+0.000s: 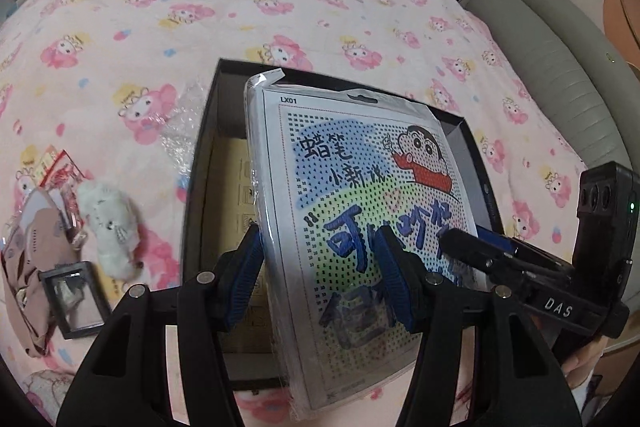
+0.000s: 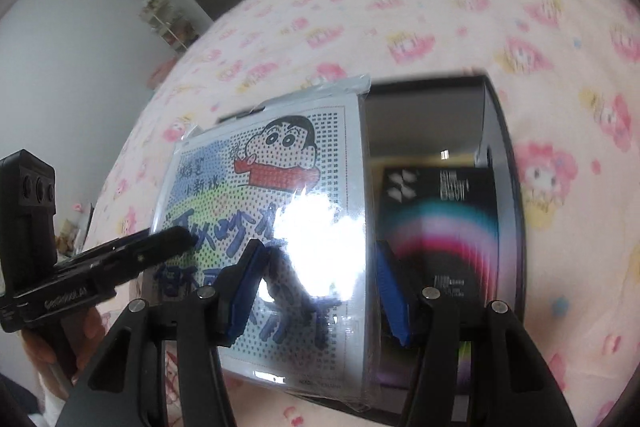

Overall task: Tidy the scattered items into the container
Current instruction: 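Carry the bead kit over the cardboard box with the right gripper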

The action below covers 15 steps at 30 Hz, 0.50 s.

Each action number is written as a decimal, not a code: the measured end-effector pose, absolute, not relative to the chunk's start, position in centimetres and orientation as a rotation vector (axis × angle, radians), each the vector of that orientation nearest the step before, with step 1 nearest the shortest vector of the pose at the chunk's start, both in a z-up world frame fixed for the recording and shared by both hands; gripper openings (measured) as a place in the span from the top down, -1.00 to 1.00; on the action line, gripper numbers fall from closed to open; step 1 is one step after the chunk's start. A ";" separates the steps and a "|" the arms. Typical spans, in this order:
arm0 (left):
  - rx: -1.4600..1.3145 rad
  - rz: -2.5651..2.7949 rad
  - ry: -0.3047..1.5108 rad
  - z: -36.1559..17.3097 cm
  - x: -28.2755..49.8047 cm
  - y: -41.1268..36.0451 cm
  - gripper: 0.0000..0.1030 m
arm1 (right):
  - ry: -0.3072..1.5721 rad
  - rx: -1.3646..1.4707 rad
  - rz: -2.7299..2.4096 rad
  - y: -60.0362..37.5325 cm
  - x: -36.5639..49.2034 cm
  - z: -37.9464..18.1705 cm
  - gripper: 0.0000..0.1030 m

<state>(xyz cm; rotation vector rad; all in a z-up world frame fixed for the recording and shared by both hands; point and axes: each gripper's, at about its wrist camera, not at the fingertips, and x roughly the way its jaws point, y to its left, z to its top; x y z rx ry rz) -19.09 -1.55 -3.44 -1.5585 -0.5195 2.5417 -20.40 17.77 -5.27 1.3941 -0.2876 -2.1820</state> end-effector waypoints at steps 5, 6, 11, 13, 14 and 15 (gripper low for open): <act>-1.630 2.470 -0.564 -5.4 -20.0 -0.9 -0.17 | -0.212 1.425 -2.256 17.8 -20.3 -5.8 -0.01; -1.637 2.464 -0.570 -5.6 -20.0 -0.8 -0.18 | -0.204 1.426 -2.269 17.7 -20.3 -5.9 -0.01; -1.672 2.443 -0.585 -6.4 -20.4 -0.3 -0.19 | -0.215 1.477 -2.271 18.1 -21.2 -7.0 0.00; -1.686 2.445 -0.584 -6.7 -20.5 -0.3 -0.21 | -0.199 1.494 -2.268 18.1 -21.3 -7.4 0.00; -1.694 2.441 -0.596 -7.0 -20.4 -0.4 -0.21 | -0.184 1.501 -2.266 17.9 -21.3 -7.5 0.00; -1.704 2.437 -0.603 -7.1 -20.4 -0.6 -0.20 | -0.175 1.509 -2.264 17.7 -21.4 -7.6 0.00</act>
